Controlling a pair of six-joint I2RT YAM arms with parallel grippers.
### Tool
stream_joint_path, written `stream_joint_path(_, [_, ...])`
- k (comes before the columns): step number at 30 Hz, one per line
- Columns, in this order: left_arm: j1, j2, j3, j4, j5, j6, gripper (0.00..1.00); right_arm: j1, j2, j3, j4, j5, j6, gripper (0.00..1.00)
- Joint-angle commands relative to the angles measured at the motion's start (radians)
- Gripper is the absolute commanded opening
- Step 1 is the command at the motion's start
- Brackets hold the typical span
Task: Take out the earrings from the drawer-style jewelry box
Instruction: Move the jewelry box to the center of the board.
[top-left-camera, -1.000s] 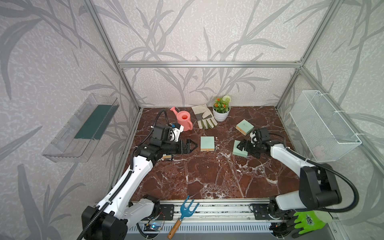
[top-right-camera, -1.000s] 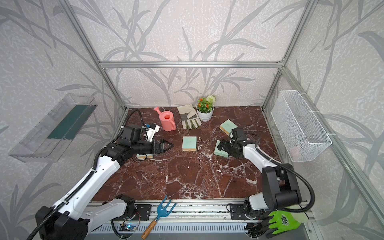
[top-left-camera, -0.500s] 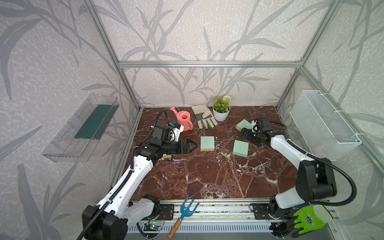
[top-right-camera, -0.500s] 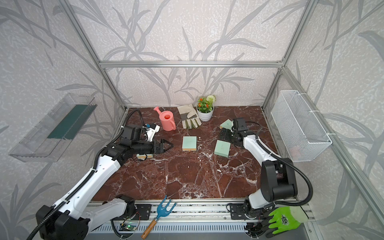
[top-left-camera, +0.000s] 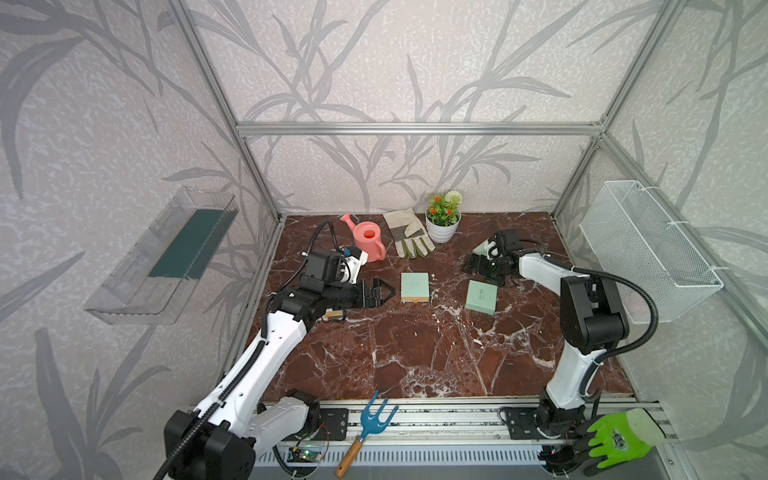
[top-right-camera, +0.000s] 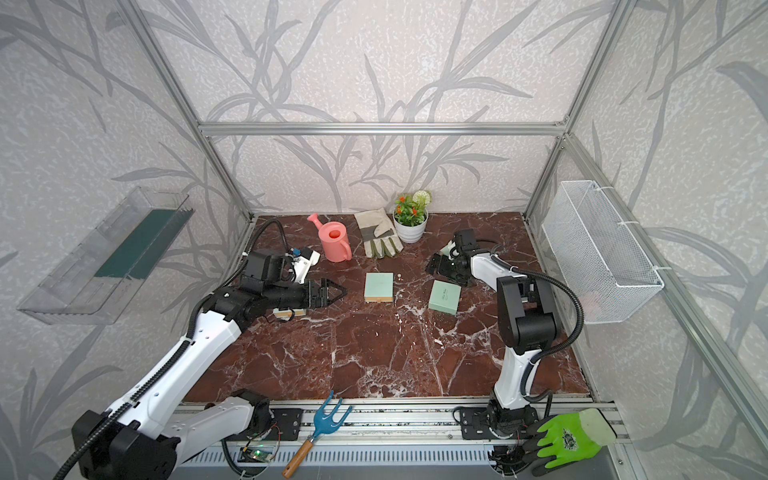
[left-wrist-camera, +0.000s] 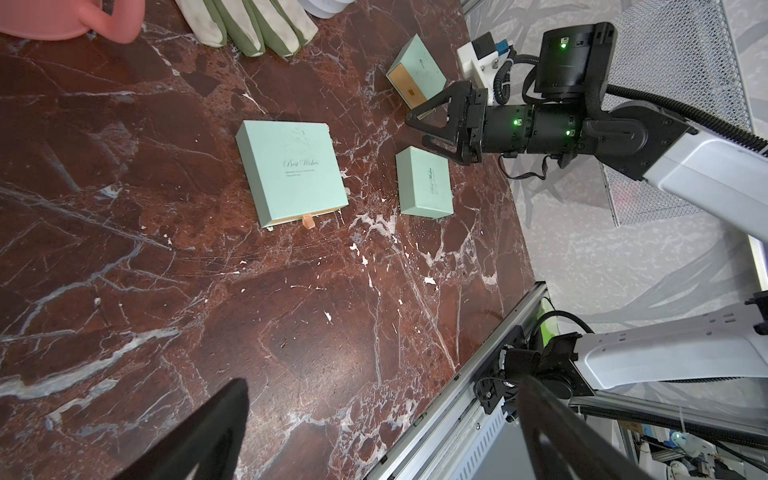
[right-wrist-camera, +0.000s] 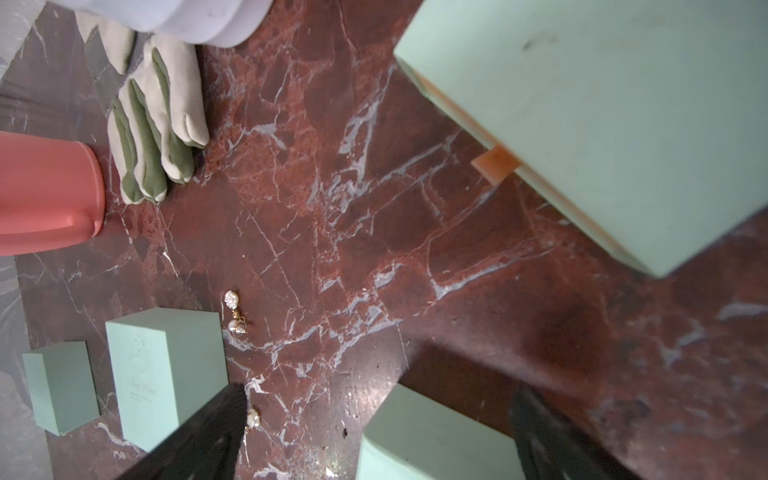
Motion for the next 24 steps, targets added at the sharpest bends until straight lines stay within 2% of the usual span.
stream_joint_path(1, [0.004,-0.016,-0.011,0.008,0.021,0.015,0.99,-0.004,-0.025,-0.019,-0.012,-0.037,-0.009,0.98])
stream_joint_path(11, [0.006,-0.005,-0.011,0.018,0.039,-0.005,0.99,-0.001,-0.246,-0.310,0.033,-0.149,0.057,0.94])
stream_joint_path(15, [0.002,0.009,-0.020,0.054,0.094,-0.046,0.99,0.008,-0.347,-0.419,0.061,-0.147,0.068,0.94])
stream_joint_path(17, [-0.008,0.024,-0.026,0.083,0.131,-0.073,0.99,0.008,-0.360,-0.425,0.046,-0.103,0.055,0.94])
stream_joint_path(21, [-0.107,0.083,-0.048,0.163,0.109,-0.136,0.91,0.008,-0.307,-0.376,0.001,-0.065,0.004,0.84])
stream_joint_path(24, [-0.221,0.168,-0.064,0.274,0.095,-0.203,0.79,0.008,-0.267,-0.351,0.012,-0.085,-0.001,0.73])
